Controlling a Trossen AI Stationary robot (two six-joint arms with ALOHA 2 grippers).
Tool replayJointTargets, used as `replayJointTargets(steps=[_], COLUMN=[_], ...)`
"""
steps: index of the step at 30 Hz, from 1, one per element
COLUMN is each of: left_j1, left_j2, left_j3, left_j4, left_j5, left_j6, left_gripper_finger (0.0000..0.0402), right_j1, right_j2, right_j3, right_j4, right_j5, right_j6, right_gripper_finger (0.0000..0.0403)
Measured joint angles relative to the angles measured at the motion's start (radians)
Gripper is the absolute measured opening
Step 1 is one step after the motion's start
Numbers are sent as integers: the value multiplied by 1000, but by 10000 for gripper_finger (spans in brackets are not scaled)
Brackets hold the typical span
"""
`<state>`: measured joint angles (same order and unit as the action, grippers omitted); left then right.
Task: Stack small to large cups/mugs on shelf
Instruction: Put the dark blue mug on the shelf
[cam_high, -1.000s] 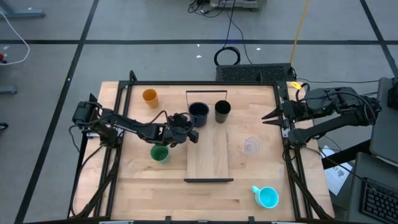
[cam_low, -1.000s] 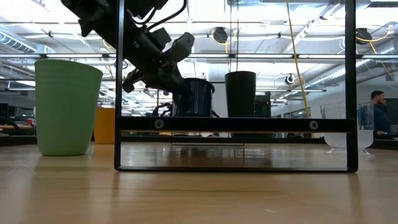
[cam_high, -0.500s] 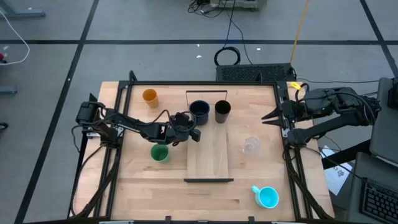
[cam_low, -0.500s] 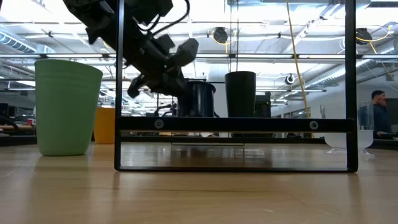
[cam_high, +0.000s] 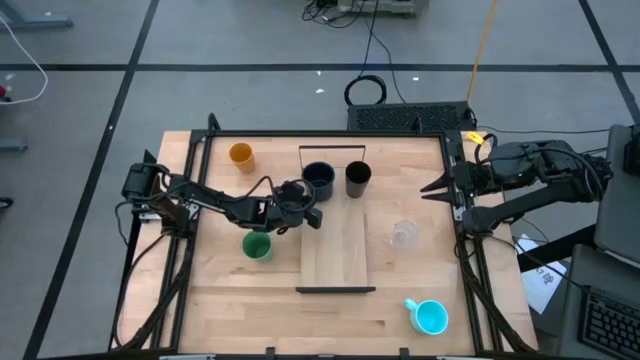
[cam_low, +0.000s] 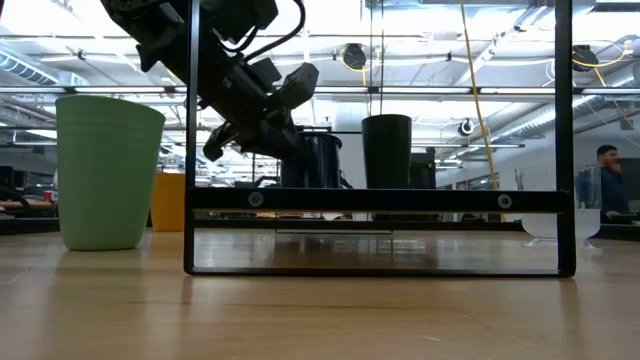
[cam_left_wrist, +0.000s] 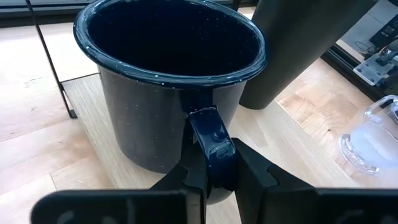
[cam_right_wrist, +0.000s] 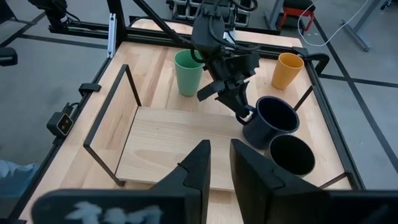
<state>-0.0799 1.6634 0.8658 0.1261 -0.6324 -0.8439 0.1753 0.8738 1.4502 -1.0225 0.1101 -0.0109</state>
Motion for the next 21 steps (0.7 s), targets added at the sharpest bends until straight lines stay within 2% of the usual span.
replayJointTargets(steps=[10,16,21], left_j1=[0,0,-1], left_j2=[0,2,2], left_j3=[0,-1,-1], left_j4=[0,1,3], left_j5=[23,40,41], left_j6=[0,-17,-22], left_gripper_finger=[50,74,71], right_j1=[0,0,0], right_j2=[0,0,0], right_j3=[0,0,0], right_j4=[0,0,0], right_j5=[0,0,0], right_j6=[0,0,0], right_gripper_finger=[50,50,50])
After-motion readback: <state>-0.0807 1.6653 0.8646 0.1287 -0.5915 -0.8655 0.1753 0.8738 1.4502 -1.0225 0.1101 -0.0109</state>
